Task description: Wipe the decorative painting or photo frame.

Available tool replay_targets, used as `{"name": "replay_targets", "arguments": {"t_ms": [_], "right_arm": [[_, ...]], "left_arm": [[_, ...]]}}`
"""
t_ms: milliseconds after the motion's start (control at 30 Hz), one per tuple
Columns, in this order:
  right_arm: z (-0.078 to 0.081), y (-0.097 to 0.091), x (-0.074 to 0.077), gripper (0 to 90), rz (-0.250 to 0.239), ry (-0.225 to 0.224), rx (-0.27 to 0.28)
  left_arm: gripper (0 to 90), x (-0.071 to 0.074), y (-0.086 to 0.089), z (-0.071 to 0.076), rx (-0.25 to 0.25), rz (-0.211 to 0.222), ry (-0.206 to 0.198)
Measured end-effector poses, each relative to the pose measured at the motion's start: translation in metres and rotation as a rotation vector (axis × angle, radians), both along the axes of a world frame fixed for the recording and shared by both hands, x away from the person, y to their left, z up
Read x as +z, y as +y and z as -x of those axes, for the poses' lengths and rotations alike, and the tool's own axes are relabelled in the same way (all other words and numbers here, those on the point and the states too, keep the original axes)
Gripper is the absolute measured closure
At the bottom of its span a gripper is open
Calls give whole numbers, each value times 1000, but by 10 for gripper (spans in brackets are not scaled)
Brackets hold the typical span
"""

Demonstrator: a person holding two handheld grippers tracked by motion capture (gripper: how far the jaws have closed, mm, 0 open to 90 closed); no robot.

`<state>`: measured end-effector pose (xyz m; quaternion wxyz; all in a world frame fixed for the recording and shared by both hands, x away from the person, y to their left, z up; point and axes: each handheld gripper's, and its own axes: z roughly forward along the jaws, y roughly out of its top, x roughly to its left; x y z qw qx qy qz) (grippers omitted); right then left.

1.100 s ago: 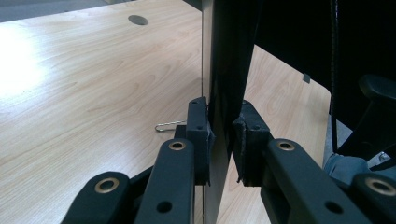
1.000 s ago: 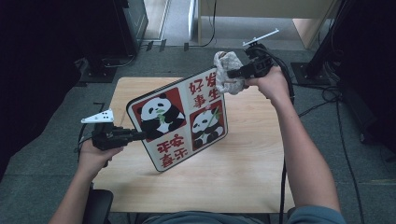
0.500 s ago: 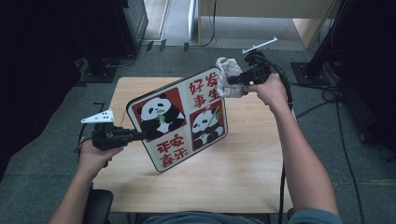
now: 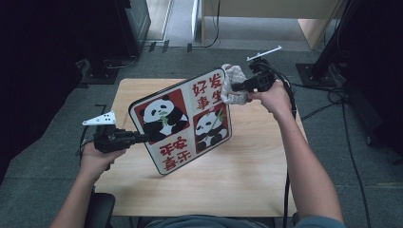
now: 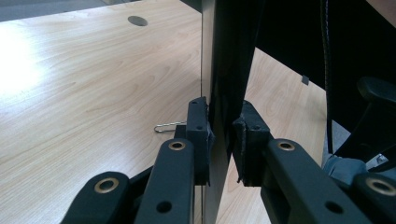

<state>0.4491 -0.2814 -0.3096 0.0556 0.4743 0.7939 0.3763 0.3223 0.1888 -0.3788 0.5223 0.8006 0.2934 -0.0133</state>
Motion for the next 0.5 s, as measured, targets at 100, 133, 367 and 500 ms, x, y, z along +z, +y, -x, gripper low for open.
{"name": "replay_targets", "arguments": {"t_ms": [100, 133, 367, 500], "right_arm": [[1, 0, -3, 623, -2, 1, -4], [2, 0, -4, 623, -4, 0, -5], [4, 1, -9, 623, -1, 5, -12], [6, 0, -13, 623, 3, 5, -12]], "left_arm": [[786, 0, 0, 0, -1, 3, 3], [786, 0, 0, 0, -1, 3, 2], [787, 0, 0, 0, -2, 0, 1], [787, 0, 0, 0, -1, 1, 2]]}}
